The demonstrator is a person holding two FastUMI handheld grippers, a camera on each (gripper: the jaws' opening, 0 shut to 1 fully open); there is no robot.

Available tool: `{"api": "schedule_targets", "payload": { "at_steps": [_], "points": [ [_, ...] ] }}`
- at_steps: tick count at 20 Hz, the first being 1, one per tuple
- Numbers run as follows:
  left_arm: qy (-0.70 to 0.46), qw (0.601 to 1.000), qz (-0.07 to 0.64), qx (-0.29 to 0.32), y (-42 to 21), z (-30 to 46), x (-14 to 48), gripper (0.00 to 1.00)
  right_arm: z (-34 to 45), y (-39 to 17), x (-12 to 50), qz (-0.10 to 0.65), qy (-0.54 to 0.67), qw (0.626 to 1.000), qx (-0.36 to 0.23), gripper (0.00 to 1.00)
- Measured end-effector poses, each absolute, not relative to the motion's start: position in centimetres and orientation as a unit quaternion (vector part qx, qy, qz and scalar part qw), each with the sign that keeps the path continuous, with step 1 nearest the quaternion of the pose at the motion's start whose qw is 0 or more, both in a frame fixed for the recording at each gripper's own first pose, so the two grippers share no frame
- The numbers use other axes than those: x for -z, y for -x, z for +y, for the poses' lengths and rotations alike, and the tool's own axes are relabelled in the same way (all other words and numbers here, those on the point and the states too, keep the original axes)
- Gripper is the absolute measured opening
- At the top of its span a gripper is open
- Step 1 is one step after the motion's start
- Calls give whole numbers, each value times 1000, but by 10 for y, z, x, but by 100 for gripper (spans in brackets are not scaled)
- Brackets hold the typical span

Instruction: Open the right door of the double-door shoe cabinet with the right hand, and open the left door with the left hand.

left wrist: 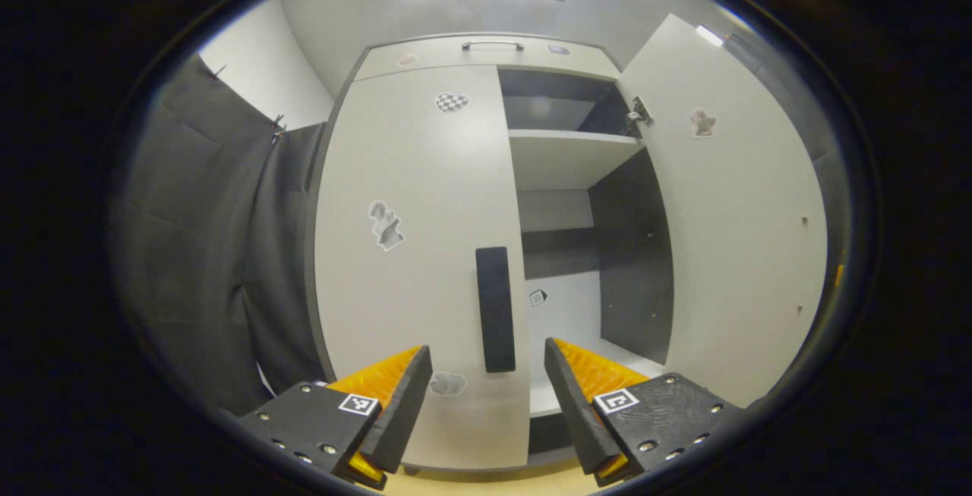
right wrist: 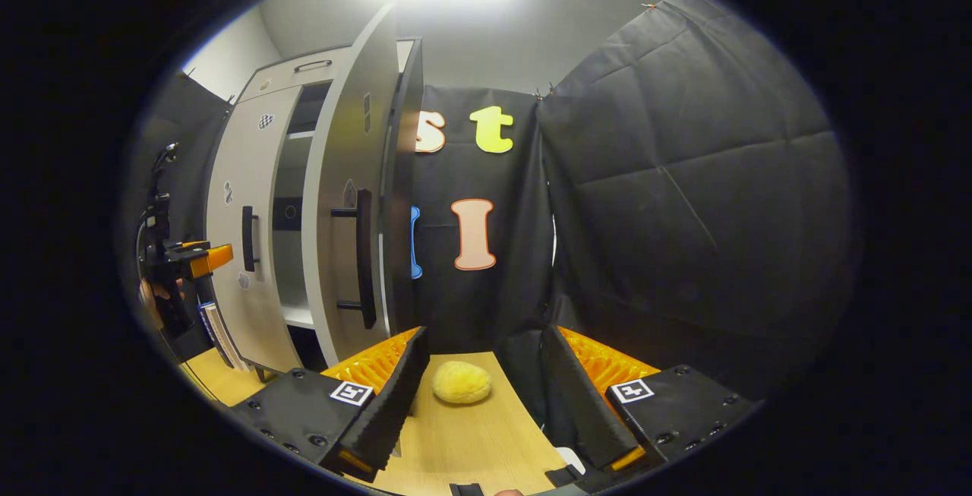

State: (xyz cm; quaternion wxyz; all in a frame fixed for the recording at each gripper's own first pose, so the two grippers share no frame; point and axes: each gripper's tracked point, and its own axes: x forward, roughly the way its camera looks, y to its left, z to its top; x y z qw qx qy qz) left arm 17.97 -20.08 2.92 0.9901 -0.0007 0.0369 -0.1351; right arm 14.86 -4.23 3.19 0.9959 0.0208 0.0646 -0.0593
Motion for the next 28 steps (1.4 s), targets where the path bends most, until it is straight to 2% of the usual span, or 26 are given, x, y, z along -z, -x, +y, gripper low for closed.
{"api": "schedule_targets", "payload": {
  "at_steps": [13, 21, 22, 24, 26, 28],
  "points": [
    [14, 991, 51, 122, -254, -223, -14, 88, -71, -129, -16, 96, -20, 990, 101, 98],
    [15, 992, 59, 112, -264, -220, -1, 87, -85, -115, 6, 133, -38, 982, 127, 98],
    [12, 992, 60, 114, -266, -219, -3, 76, -86, -115, 8, 136, -41, 981, 130, 98],
    [10, 991, 60, 117, -267, -224, -6, 74, -85, -115, 10, 140, -51, 980, 132, 98],
    [9, 991, 61, 119, -268, -225, -7, 53, -85, -118, 14, 142, -58, 979, 131, 98],
    [8, 990, 64, 128, -266, -231, -7, 40, -86, -120, 17, 145, -58, 980, 127, 98]
  ]
}}
